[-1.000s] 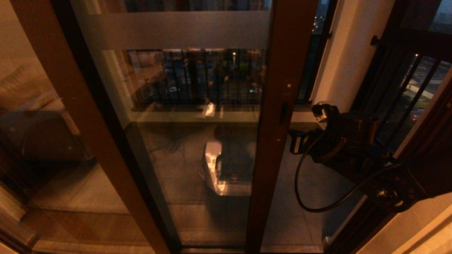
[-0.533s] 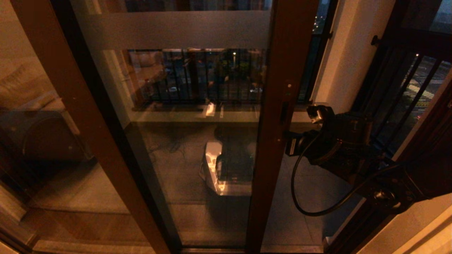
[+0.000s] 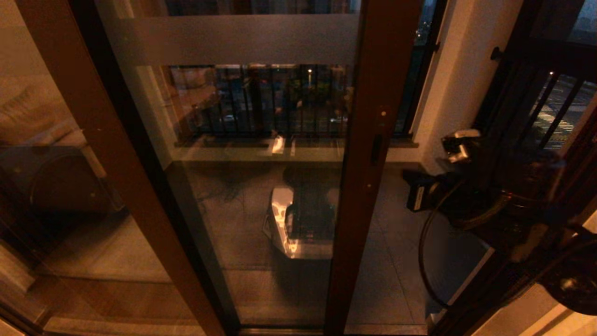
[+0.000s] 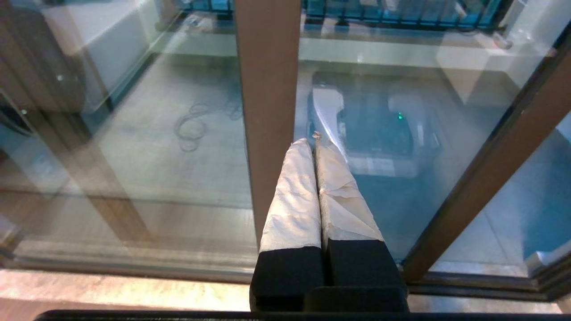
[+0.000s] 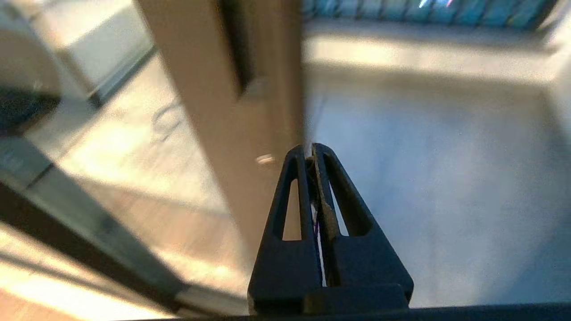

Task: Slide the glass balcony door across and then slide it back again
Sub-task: Open the slid door

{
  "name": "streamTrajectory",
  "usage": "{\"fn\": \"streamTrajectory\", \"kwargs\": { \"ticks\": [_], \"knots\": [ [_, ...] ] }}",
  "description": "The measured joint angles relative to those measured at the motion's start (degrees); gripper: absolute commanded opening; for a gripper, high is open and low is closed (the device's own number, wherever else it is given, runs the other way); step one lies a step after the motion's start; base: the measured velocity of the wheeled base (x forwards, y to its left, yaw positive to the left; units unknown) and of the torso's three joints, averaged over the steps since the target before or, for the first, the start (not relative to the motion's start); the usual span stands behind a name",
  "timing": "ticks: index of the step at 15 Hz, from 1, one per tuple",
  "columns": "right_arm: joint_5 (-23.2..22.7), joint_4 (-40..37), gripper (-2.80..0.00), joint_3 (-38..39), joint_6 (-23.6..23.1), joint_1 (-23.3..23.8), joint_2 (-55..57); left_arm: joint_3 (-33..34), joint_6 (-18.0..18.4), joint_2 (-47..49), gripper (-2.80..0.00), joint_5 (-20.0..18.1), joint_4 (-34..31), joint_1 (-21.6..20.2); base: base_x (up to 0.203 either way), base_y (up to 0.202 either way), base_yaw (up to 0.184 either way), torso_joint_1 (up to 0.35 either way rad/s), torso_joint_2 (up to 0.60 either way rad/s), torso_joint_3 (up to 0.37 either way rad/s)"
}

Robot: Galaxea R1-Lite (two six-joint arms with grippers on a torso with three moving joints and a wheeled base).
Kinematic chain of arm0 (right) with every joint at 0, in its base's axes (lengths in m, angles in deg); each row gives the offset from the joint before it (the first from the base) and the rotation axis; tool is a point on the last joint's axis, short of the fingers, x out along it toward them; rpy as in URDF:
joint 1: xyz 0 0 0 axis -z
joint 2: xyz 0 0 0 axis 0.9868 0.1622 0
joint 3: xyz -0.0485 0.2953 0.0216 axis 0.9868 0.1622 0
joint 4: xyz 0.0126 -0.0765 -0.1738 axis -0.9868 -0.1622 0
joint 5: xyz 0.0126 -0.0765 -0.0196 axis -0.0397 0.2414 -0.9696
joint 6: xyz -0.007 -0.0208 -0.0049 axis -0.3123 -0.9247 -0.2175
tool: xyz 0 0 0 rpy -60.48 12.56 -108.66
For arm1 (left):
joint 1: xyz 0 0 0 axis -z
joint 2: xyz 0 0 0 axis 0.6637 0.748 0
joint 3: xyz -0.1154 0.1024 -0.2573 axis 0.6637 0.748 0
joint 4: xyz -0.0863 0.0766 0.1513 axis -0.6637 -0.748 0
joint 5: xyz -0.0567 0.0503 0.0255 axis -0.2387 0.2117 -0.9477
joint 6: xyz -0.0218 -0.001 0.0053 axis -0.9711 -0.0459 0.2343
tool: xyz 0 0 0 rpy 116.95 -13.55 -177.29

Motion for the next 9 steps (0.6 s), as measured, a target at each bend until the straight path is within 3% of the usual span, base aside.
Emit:
{"fn": "streamTrajectory", "kwargs": {
  "ticks": [2, 4, 9],
  "knots": [
    [0.14, -4.83, -2.8, 1.59, -2.64, 0.21, -9.25, 0.0, -0.01, 0.0, -2.8, 0.0, 0.0, 0.01, 0.0, 0.0, 0.0, 0.0, 0.0, 0.0],
    [0.26, -14.62, -2.8, 1.59, -4.48, 0.25, -21.55, 0.0, -0.01, 0.0, -2.8, 0.0, -0.02, 0.03, 0.0, 0.0, 0.0, 0.0, 0.0, 0.0],
    [2.53, -51.77, -2.8, -2.27, -5.41, 1.45, -53.06, -0.05, -0.01, 0.0, -2.8, 0.0, -0.07, 0.03, 0.0, 0.0, 0.0, 0.0, 0.0, 0.0]
  ]
}}
